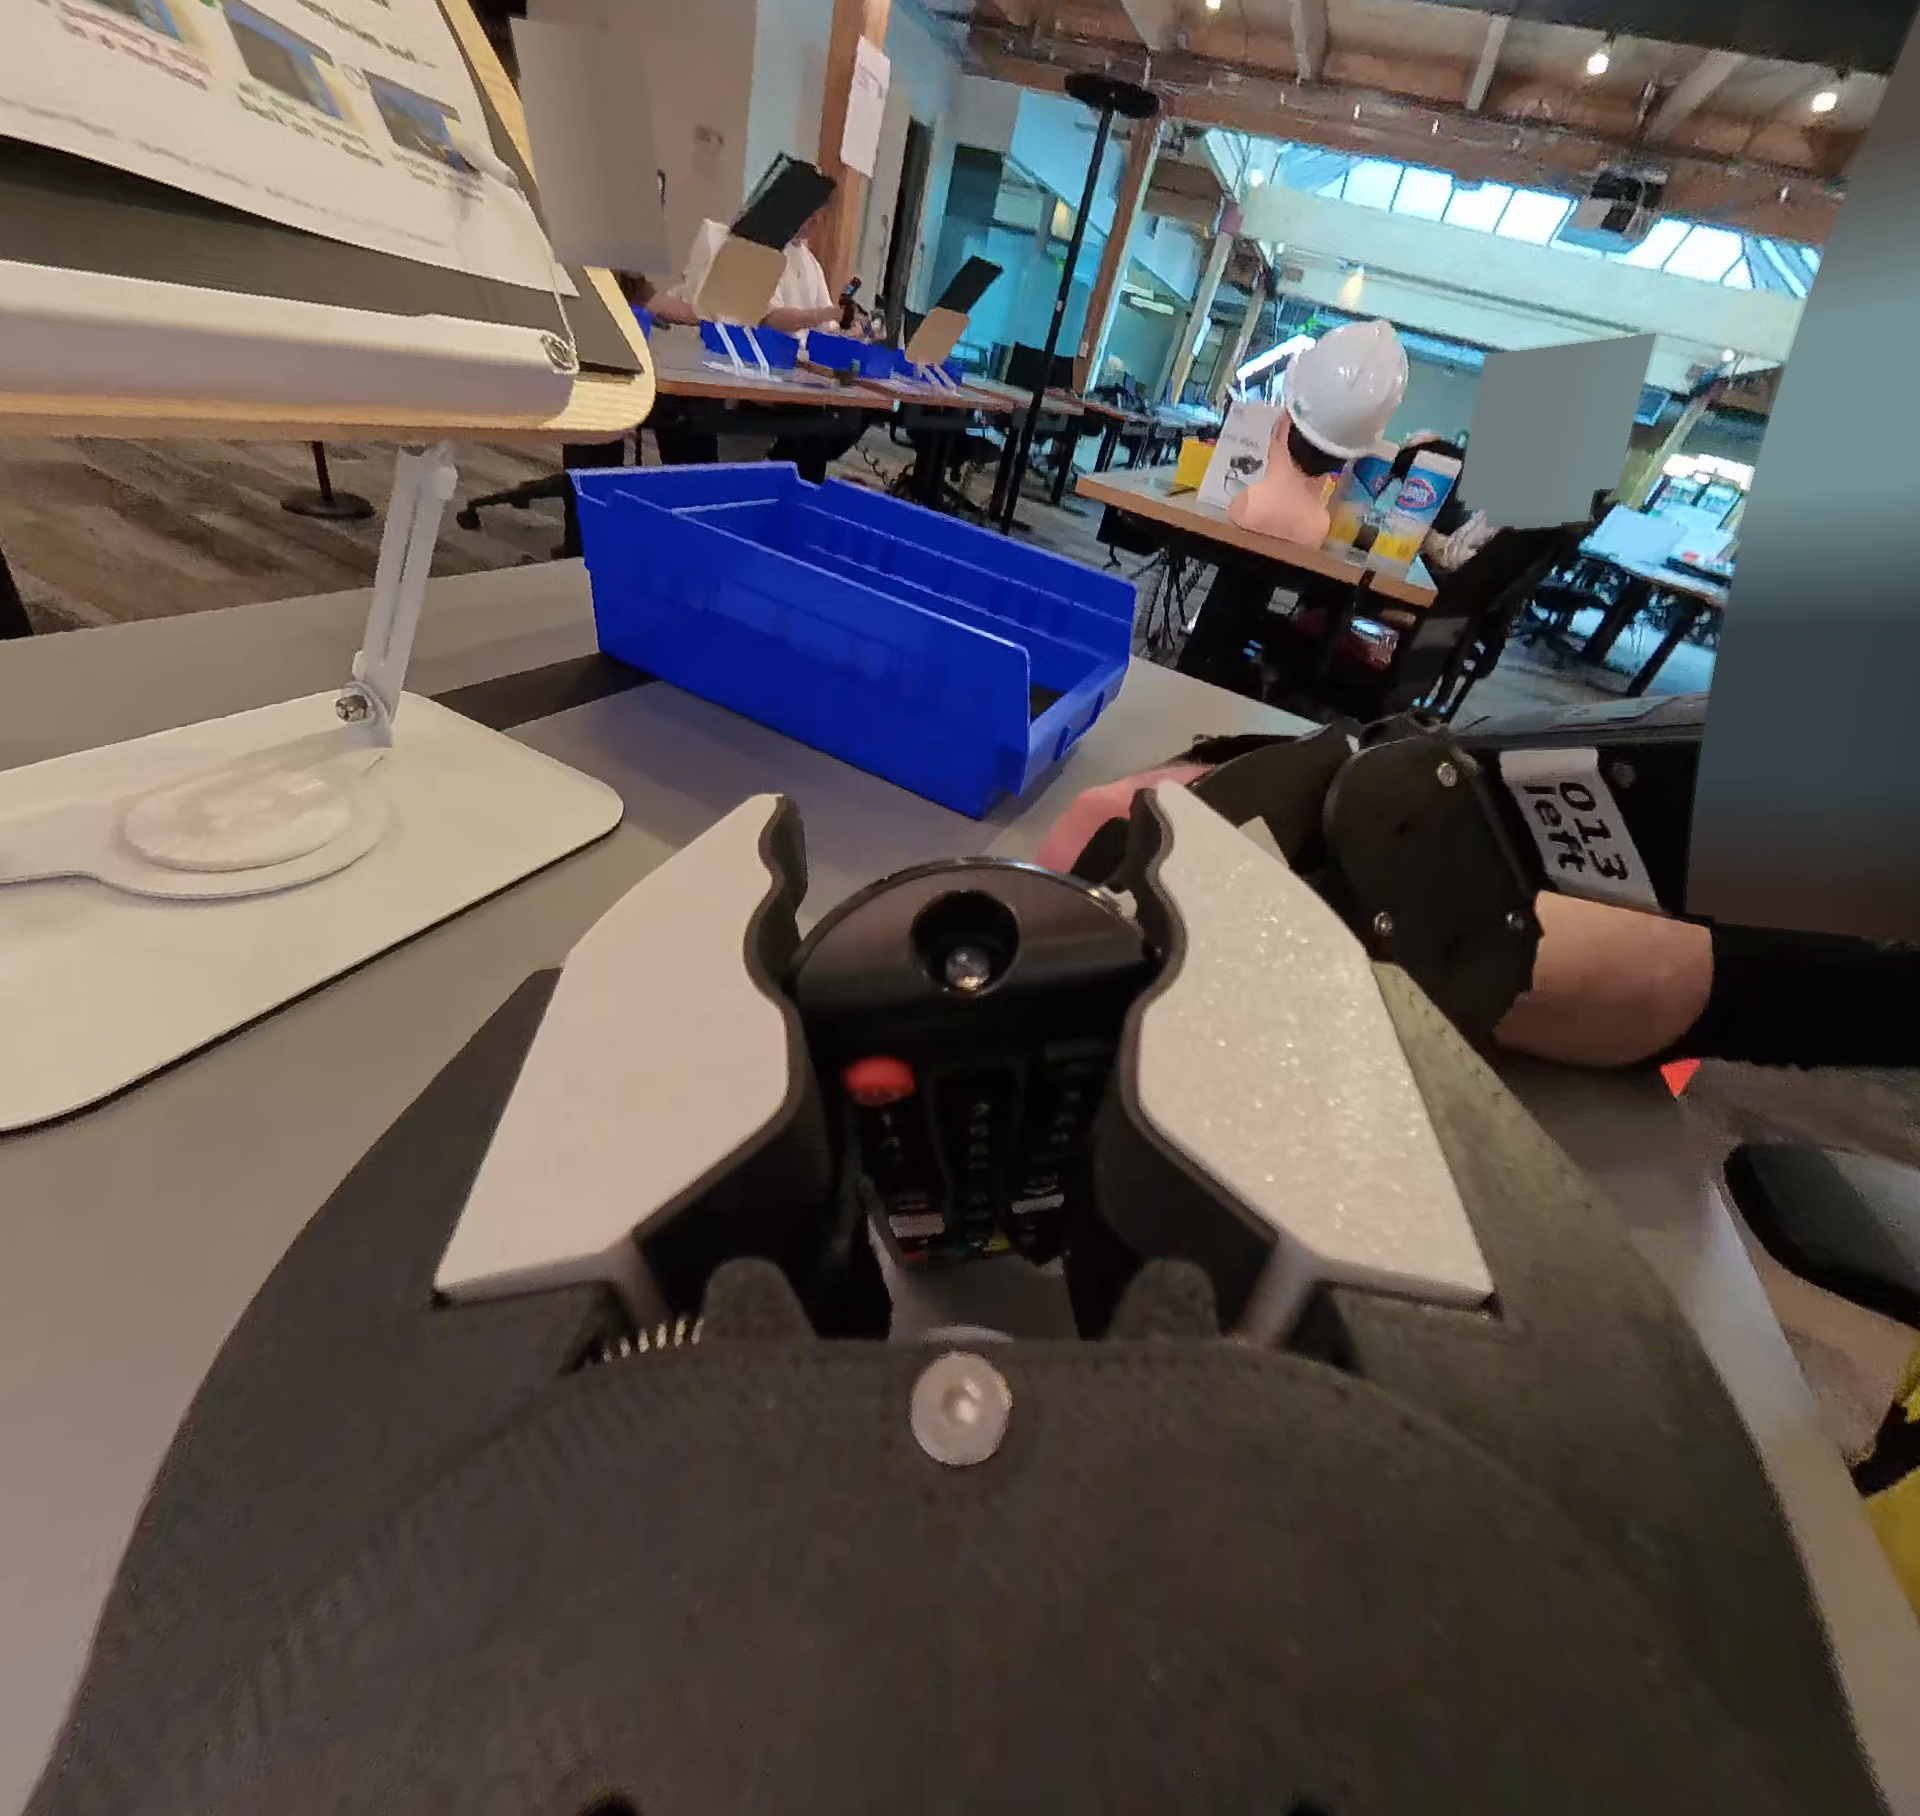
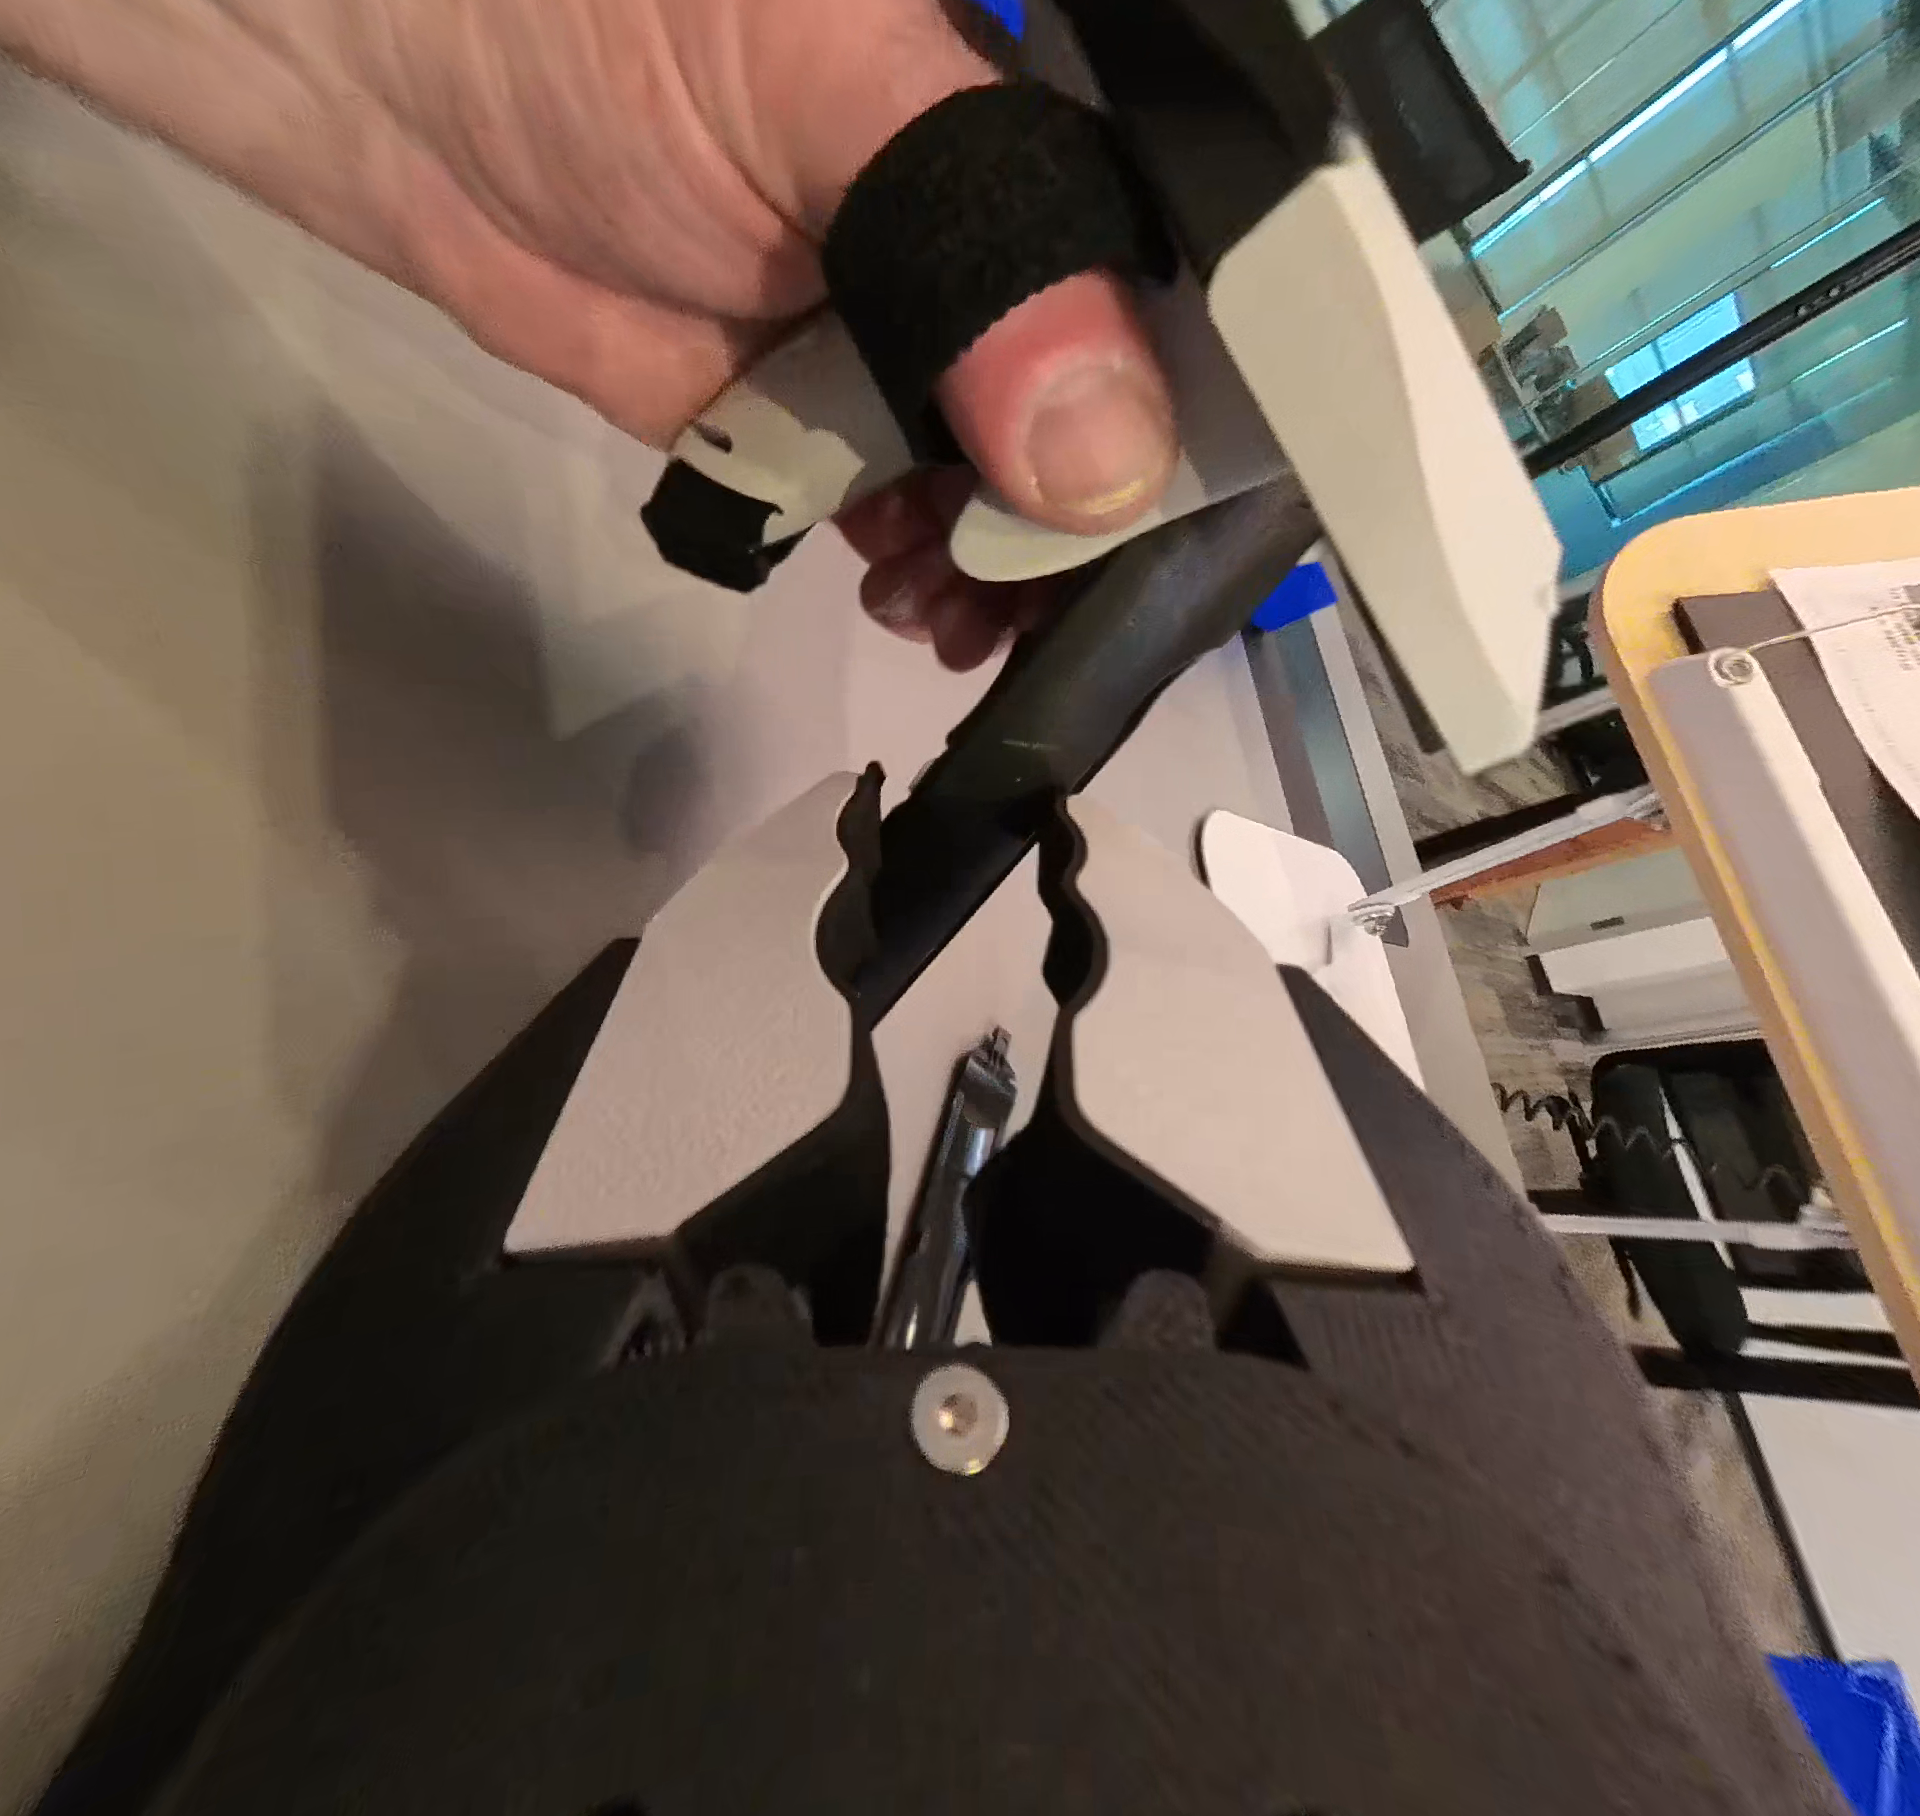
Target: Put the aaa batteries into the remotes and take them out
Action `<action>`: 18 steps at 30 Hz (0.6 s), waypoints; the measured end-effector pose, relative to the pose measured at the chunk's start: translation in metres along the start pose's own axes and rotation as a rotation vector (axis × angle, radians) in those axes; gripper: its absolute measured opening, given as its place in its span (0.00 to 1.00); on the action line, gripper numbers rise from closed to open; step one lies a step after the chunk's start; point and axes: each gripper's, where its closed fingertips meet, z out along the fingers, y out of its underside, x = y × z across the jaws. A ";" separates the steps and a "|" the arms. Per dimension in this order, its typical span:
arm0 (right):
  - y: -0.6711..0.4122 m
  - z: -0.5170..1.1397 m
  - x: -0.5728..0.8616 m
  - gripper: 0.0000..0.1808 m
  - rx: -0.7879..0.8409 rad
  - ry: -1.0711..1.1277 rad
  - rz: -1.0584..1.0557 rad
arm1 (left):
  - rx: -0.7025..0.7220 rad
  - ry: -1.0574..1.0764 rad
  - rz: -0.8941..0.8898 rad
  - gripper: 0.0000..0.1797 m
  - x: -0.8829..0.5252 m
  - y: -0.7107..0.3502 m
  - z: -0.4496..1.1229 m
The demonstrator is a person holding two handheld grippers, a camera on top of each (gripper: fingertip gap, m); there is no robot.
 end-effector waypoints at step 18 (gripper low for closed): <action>0.023 0.015 -0.041 0.35 -0.176 0.097 -0.157 | -0.008 0.012 0.108 0.34 0.010 -0.007 -0.003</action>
